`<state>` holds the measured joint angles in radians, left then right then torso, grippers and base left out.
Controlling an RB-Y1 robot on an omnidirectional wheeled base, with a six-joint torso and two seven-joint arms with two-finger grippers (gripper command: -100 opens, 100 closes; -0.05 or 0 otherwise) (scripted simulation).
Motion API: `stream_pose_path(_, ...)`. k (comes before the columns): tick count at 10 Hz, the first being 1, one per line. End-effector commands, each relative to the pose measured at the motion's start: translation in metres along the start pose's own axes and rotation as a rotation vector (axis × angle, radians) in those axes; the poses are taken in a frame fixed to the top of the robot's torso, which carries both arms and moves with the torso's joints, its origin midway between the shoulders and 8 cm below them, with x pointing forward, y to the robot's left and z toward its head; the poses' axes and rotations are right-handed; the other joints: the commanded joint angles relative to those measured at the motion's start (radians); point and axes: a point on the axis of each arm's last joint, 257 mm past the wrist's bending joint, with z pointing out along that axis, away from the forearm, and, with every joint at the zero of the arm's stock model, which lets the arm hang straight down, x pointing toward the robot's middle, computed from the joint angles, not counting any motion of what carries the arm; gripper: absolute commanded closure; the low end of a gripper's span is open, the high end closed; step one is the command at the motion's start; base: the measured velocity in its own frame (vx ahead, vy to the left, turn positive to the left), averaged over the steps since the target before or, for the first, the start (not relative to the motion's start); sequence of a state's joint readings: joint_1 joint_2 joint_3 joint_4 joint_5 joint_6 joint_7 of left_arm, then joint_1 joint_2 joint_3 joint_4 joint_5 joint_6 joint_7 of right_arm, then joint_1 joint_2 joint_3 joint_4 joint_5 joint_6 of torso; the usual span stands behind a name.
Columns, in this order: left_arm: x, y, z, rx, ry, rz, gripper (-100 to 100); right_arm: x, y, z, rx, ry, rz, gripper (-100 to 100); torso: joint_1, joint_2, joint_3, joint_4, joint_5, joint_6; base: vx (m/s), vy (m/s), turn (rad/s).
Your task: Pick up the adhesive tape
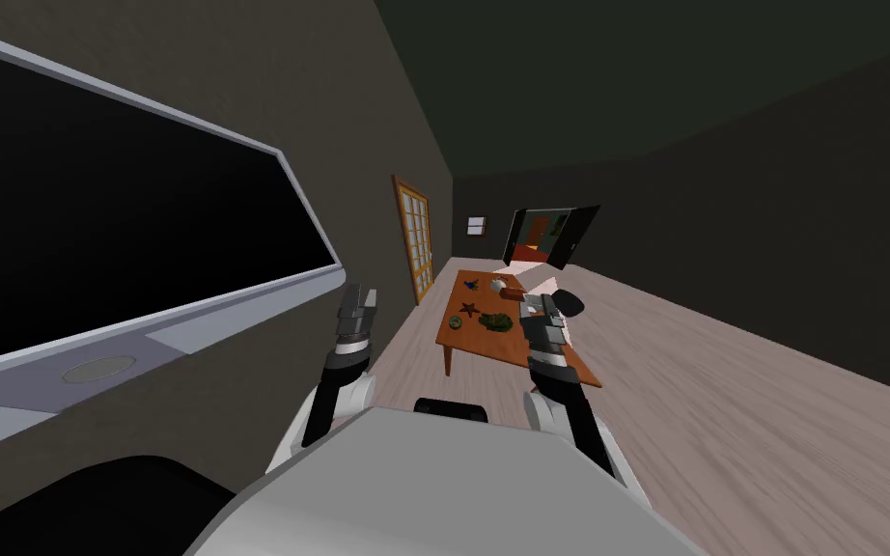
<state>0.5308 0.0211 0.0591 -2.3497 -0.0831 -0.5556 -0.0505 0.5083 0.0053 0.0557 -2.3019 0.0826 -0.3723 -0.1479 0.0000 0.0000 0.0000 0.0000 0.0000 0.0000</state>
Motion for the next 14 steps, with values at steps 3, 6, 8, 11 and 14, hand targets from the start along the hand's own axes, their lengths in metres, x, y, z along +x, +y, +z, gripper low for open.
stream_pose_path(3, 0.000, 0.000, 0.000, 0.000, 0.000, 0.000, 0, 0.009, -0.037, -0.012, 0.084, 0.086, -0.084, -100, -0.001, 0.001, 0.001, 0.000, 0.000, 0.000, -0.024, -0.018, 0.187)
stream_pose_path(6, 0.000, 0.000, 0.000, 0.000, 0.000, 0.000, 0, 0.015, -0.081, -0.032, 0.182, 0.181, -0.193, -100, -0.002, 0.002, 0.001, 0.000, -0.001, 0.000, -0.033, -0.023, 0.242)
stream_pose_path(8, 0.000, 0.000, 0.000, 0.000, 0.000, 0.000, 0, 0.015, -0.117, -0.052, 0.261, 0.257, -0.288, -100, -0.002, 0.002, 0.001, 0.000, 0.000, 0.000, -0.035, -0.006, 0.317)
stream_pose_path(11, 0.000, 0.000, 0.000, 0.000, 0.000, 0.000, 0, 0.009, -0.155, -0.076, 0.341, 0.342, -0.398, -100, 0.000, 0.001, 0.001, 0.000, 0.000, 0.000, -0.019, 0.012, 0.199)
stream_pose_path(14, 0.000, 0.000, 0.000, 0.000, 0.000, 0.000, 0, 0.000, -0.182, -0.097, 0.403, 0.402, -0.471, -100, 0.000, 0.000, 0.000, 0.000, 0.000, 0.000, -0.009, 0.011, 0.144)
